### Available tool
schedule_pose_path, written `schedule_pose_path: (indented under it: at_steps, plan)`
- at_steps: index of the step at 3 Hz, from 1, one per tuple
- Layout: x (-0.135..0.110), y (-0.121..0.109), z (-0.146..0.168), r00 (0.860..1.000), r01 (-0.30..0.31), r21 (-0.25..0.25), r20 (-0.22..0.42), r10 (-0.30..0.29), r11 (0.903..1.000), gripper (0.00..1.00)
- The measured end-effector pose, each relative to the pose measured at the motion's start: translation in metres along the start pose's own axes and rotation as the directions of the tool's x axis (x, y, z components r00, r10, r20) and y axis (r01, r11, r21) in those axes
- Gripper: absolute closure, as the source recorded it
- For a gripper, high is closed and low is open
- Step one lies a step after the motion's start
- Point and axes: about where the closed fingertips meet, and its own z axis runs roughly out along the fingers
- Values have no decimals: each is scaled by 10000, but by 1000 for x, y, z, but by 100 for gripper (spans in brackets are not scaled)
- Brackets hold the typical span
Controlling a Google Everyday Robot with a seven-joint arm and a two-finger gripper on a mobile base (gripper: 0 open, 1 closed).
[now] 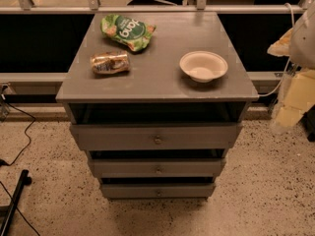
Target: Open bottom drawer
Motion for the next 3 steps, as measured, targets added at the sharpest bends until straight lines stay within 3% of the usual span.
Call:
schedule_pose_path:
  at_steps: [1,2,3]
  plan:
    - [0,0,3,10000,15,3,37,-15,10000,0]
    - [-3,7,40,9982,228,10,553,-228,9997,0]
    - [-1,43,95,9840,652,-270,1681,-597,9975,0]
